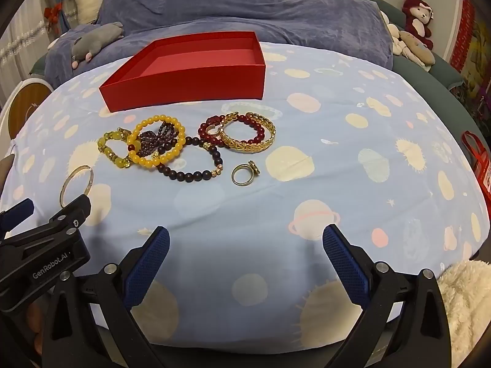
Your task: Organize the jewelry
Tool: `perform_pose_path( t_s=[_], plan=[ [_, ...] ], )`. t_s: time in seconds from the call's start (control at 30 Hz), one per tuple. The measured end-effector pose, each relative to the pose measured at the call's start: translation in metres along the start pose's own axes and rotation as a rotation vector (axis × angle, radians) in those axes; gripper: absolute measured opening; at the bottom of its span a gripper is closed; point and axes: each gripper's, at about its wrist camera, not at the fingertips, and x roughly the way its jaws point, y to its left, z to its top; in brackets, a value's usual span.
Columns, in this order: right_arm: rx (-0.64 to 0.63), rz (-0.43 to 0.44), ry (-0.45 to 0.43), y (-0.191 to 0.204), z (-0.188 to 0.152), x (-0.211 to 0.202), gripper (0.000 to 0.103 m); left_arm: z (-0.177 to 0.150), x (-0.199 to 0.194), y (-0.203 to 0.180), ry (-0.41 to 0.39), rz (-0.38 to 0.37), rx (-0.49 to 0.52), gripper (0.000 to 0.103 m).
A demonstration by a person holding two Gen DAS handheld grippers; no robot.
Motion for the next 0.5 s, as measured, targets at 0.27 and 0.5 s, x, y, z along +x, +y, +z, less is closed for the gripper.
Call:
perform_pose_path(
  t_s=[0.27, 0.5],
  plan=[
    [0.002, 0.005, -0.001, -0.0004, 0.0002, 0.0003, 0.096, 0.0024, 0.0058, 0.0018, 0.014, -0.006, -0.004, 0.096],
    [0.003, 0.004, 0.004, -0.0026, 0.0021, -0.0017, 0.096, -0.001, 0.0044, -0.0007, 0.017, 0.003, 0.001, 0.096]
  ],
)
